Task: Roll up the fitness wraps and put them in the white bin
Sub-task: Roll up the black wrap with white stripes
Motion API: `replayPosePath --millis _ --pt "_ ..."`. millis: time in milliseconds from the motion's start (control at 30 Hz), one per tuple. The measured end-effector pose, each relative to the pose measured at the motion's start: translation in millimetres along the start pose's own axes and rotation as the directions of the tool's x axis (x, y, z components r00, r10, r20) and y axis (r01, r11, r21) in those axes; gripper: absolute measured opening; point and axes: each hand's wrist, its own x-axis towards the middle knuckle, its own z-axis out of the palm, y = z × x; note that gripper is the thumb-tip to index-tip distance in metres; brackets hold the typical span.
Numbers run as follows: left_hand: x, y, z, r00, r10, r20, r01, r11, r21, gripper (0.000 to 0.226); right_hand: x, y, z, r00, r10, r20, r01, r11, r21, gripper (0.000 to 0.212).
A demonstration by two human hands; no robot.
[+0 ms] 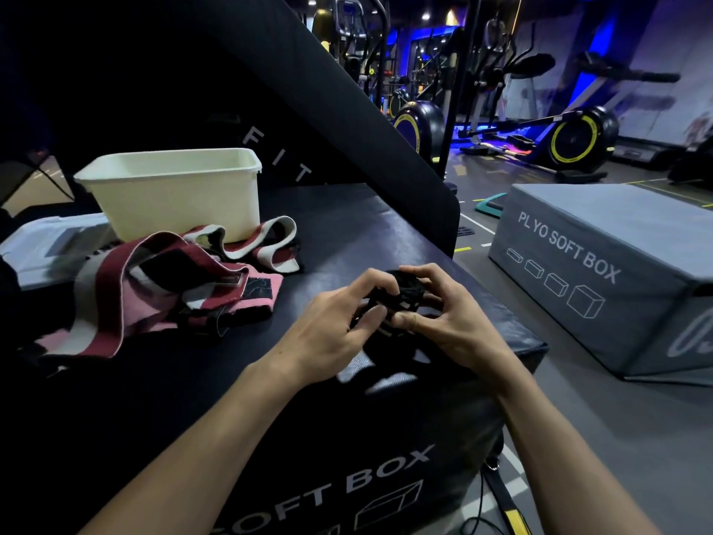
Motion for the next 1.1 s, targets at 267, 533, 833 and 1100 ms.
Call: replayPosePath --millis 267,533,833,1100 --pt "0 -2 5 0.994 0.08 -0.07 -0.069 0.987 0.147 0.013 2 2 1 1.0 0.01 -0.009 -0.01 1.0 -0.003 0.069" --pt "-1 -12 -11 0.984 -0.166 -0.061 0.142 0.947 -0.287 0.033 4 -4 8 0.992 0.065 -0.108 -0.039 0.973 0.227 0.051" --pt "-7 -21 -34 0.955 -0.272 -0.118 0.224 0.922 -0.316 0.014 9 -13 23 0.996 0.033 -0.086 -0.003 0.943 0.333 0.063" --pt "-17 -18 -63 0.957 -0.271 -0.1 0.224 0.915 -0.335 0.01 6 -21 34 0.997 -0.056 0.049 0.054 0.998 0.03 0.059"
